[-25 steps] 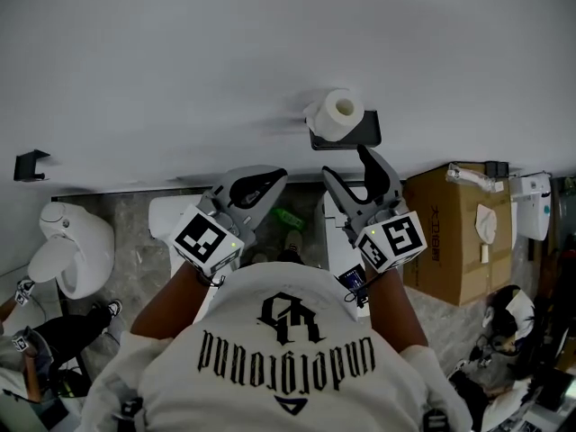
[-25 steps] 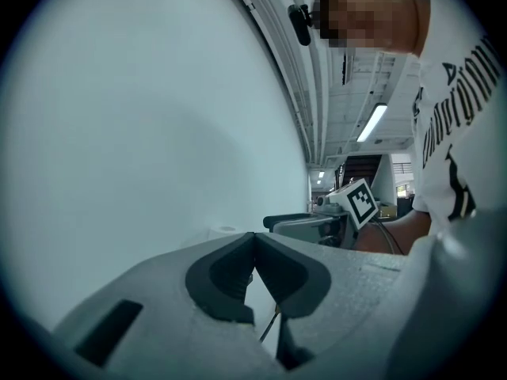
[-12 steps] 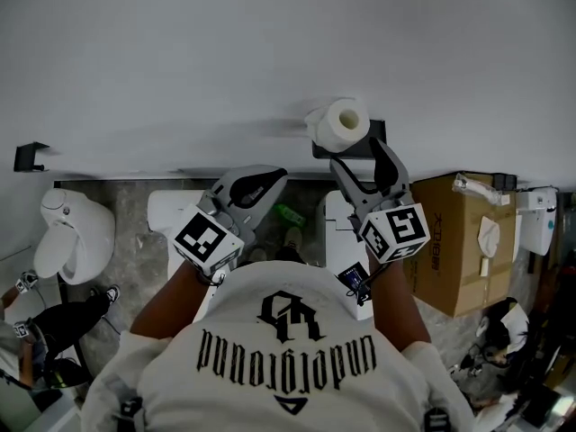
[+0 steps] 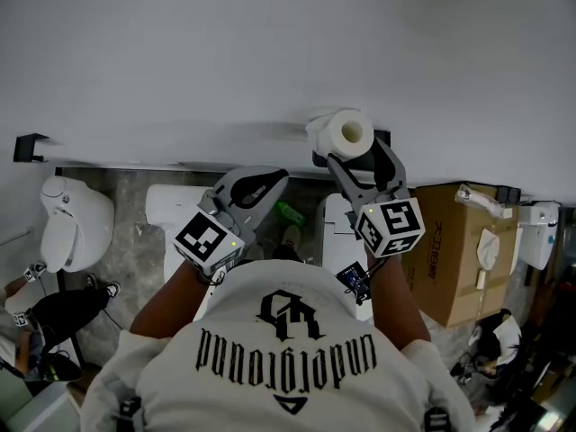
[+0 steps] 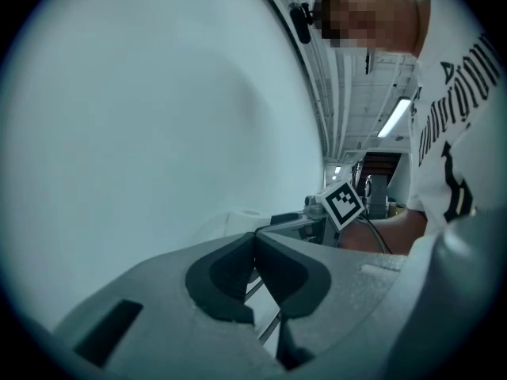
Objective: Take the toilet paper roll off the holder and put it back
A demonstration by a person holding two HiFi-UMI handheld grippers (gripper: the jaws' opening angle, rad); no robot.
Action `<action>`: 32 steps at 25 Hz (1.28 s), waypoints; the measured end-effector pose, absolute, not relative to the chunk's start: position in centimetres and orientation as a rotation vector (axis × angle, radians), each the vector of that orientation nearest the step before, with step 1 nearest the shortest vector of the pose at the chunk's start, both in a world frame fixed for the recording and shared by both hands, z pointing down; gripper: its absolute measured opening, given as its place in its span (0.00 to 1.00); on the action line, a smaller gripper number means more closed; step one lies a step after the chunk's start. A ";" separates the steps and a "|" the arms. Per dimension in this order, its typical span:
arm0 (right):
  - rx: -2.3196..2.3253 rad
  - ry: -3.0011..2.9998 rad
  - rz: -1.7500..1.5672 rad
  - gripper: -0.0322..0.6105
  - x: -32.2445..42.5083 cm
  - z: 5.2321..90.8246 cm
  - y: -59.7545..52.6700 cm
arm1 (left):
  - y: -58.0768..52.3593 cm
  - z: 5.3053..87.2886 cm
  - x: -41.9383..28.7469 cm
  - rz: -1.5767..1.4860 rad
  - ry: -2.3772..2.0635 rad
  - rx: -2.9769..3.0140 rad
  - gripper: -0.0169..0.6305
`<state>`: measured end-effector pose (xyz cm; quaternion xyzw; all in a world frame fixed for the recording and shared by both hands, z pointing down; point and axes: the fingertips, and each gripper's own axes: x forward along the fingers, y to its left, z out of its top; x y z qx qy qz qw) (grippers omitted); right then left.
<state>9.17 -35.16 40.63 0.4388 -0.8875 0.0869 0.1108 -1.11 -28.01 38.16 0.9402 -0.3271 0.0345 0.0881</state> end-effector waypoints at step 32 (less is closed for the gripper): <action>1.293 -2.593 0.207 0.57 7.8 39.7 -35.4 | -27.2 37.6 -2.4 0.082 -1.007 2.813 0.05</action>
